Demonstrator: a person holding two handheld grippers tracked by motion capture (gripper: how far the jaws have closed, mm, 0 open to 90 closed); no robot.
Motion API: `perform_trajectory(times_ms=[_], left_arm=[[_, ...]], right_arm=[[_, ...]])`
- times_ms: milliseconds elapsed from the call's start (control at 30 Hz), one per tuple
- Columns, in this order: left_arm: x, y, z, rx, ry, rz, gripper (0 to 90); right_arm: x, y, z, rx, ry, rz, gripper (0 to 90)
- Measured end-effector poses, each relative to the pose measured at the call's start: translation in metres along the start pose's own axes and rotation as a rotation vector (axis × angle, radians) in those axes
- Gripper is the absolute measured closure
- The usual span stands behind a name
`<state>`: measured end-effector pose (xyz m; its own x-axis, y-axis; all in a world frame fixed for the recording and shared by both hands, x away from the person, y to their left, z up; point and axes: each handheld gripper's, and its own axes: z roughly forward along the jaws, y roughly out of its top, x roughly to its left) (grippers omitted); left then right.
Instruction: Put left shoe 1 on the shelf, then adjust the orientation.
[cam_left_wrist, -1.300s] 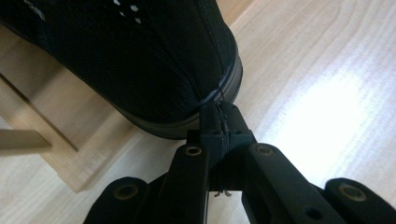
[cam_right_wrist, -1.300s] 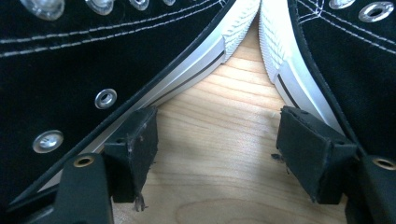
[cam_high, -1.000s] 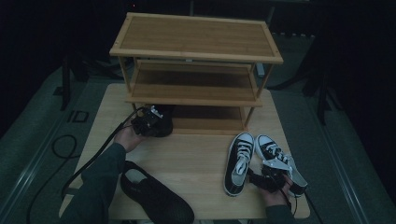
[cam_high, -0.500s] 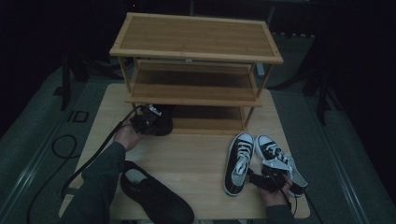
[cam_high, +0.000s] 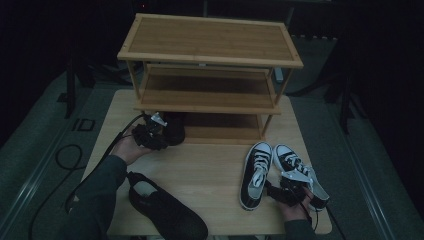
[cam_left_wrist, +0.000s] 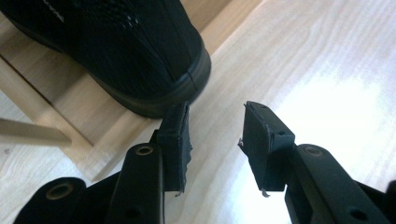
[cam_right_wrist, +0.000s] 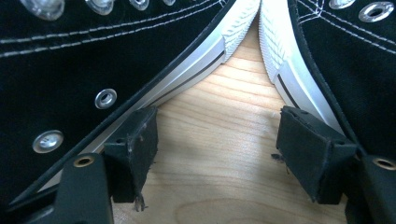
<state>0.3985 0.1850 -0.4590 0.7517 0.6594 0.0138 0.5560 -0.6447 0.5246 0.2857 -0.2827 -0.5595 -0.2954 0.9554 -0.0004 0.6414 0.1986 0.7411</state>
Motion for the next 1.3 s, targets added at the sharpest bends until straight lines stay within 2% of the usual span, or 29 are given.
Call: perform_trajectory(times_ms=[67, 100, 200, 233, 267, 333, 367, 400, 567, 800, 1067, 1300], left_arm=[[-0.001, -0.001, -0.004, -0.004, -0.005, 0.004, 61.3], [-0.004, -0.003, -0.012, -0.017, -0.024, 0.018, 61.4], [-0.006, -0.005, -0.019, -0.03, -0.048, 0.026, 63.6], [-0.009, -0.008, -0.026, -0.041, -0.068, 0.037, 64.7], [-0.009, -0.008, -0.026, -0.041, -0.068, 0.037, 65.0], [-0.014, -0.014, -0.034, -0.067, -0.128, 0.057, 65.0], [-0.014, -0.014, -0.034, -0.067, -0.128, 0.057, 65.2], [-0.017, -0.019, -0.038, -0.074, -0.146, 0.063, 66.1], [-0.023, -0.028, -0.045, -0.094, -0.147, 0.045, 66.5], [-0.033, -0.043, -0.051, -0.129, -0.16, 0.04, 65.3], [-0.044, -0.053, -0.057, -0.163, -0.204, 0.036, 63.7], [-0.055, -0.059, -0.065, -0.176, -0.24, 0.06, 65.1]], right_arm=[[0.0, 0.0, 0.0, 0.0, 0.0, 0.0, 28.9], [0.0, 0.0, 0.0, 0.0, 0.0, 0.0, 28.9], [0.0, 0.0, 0.0, 0.0, 0.0, 0.0, 28.9], [0.0, 0.0, 0.0, 0.0, 0.0, 0.0, 28.9], [0.0, 0.0, 0.0, 0.0, 0.0, 0.0, 28.9], [0.0, 0.0, 0.0, 0.0, 0.0, 0.0, 28.9], [0.0, 0.0, 0.0, 0.0, 0.0, 0.0, 28.9], [0.0, 0.0, 0.0, 0.0, 0.0, 0.0, 28.9], [0.0, 0.0, 0.0, 0.0, 0.0, 0.0, 28.9], [0.0, 0.0, 0.0, 0.0, -0.001, 0.001, 29.0], [0.0, 0.0, 0.0, 0.0, -0.001, 0.0, 28.9], [0.0, 0.0, 0.0, 0.0, -0.001, 0.0, 28.9]])
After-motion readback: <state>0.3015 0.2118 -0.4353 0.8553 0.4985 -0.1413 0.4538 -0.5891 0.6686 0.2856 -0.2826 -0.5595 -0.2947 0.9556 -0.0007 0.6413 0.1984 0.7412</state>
